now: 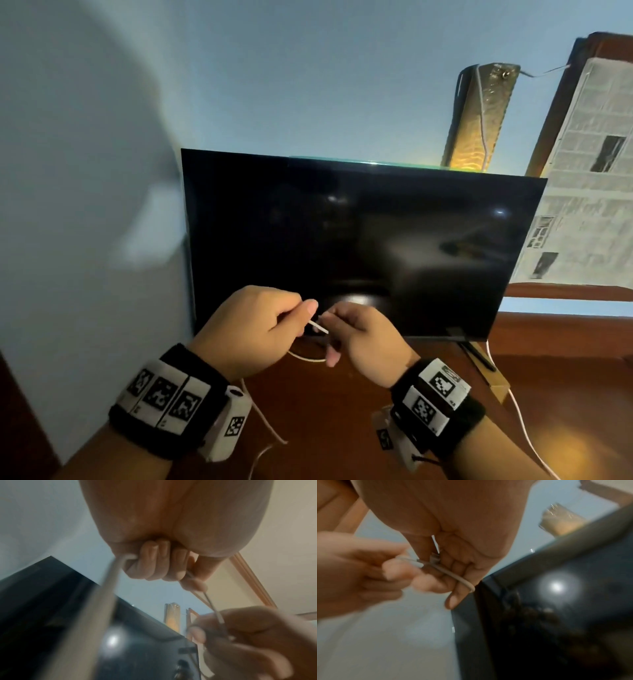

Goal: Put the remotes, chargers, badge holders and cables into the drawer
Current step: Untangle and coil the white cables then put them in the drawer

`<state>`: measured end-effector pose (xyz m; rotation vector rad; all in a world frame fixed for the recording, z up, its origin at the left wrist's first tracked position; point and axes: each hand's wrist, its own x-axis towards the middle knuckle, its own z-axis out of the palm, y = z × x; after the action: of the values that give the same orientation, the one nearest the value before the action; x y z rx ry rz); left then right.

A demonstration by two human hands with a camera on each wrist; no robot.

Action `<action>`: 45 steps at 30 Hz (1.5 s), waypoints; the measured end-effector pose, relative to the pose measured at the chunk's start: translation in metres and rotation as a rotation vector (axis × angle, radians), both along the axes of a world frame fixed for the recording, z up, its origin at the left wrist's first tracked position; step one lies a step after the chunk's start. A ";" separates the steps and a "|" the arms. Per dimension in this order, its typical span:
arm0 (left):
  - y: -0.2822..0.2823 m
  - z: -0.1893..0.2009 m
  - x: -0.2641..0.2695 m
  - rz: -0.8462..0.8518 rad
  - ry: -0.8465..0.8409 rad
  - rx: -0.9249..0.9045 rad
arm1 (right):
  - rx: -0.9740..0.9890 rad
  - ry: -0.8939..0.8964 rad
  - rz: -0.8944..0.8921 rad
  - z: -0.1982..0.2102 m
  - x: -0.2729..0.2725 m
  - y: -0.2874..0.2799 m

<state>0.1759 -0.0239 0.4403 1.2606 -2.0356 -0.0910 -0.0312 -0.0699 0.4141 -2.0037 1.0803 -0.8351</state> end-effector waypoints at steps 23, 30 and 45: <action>0.022 -0.069 -0.029 -0.073 0.219 0.494 | -0.379 -0.057 -0.238 -0.005 -0.015 -0.008; 0.005 -0.017 -0.004 0.117 0.224 0.201 | 0.233 -0.138 -0.015 -0.053 0.003 0.028; 0.019 -0.115 -0.024 -0.028 0.297 0.662 | 0.008 -0.830 -0.067 0.016 0.011 0.024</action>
<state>0.1518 -0.0053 0.3257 1.4893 -1.8135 -0.9712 -0.0204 -0.0457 0.4302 -1.3723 0.6499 -1.5027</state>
